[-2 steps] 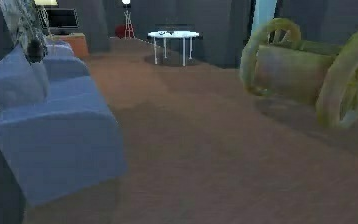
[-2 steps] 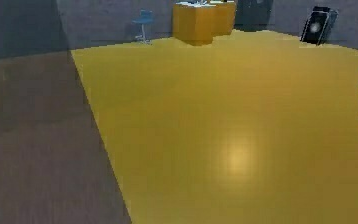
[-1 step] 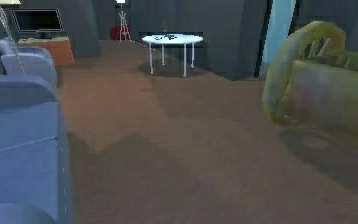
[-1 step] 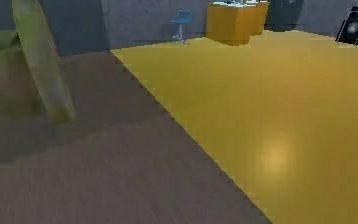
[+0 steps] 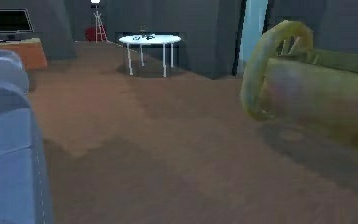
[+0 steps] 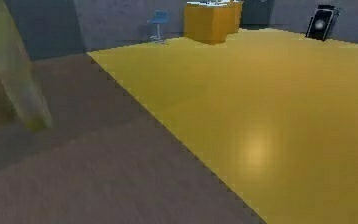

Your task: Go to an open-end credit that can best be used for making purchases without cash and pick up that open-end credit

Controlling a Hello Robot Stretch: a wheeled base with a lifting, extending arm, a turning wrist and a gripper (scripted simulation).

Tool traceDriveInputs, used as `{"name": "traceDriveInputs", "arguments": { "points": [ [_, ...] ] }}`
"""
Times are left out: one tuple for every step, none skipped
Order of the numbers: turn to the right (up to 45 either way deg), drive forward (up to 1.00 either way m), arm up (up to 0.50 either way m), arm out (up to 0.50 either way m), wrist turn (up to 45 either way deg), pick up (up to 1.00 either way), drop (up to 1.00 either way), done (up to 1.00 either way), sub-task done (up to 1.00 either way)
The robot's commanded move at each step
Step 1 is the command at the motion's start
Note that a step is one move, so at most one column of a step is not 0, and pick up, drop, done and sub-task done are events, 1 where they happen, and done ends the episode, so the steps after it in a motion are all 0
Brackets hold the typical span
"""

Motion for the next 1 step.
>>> {"name": "traceDriveInputs", "arguments": {
  "points": [
    [0.0,0.55,0.00,0.00,0.0,0.00,0.00,0.00,0.00]
  ]
}}
